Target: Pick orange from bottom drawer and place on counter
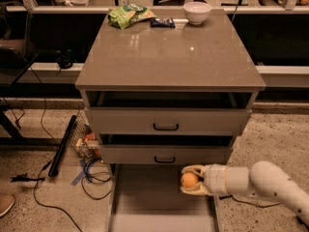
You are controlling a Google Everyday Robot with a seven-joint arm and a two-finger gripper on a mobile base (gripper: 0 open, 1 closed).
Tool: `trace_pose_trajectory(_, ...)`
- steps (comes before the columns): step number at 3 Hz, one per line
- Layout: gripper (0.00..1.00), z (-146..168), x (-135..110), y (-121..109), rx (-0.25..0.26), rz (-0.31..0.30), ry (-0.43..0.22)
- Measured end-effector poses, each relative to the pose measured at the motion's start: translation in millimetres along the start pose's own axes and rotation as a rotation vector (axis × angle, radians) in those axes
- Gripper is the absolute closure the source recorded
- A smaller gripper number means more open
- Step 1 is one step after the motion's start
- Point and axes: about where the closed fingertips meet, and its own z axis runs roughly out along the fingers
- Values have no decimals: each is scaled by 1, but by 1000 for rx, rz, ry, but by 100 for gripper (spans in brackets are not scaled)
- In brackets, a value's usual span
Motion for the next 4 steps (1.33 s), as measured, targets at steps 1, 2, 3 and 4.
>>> trace_pose_trajectory(1, 100, -49, -32, -55, 40, -46, -100)
trace_pose_trajectory(2, 100, -125, -69, -127, 87, -124, -159)
trace_pose_trajectory(3, 100, -123, -69, -126, 83, -123, -160)
trace_pose_trajectory(4, 100, -148, -99, -151, 127, -170, -217)
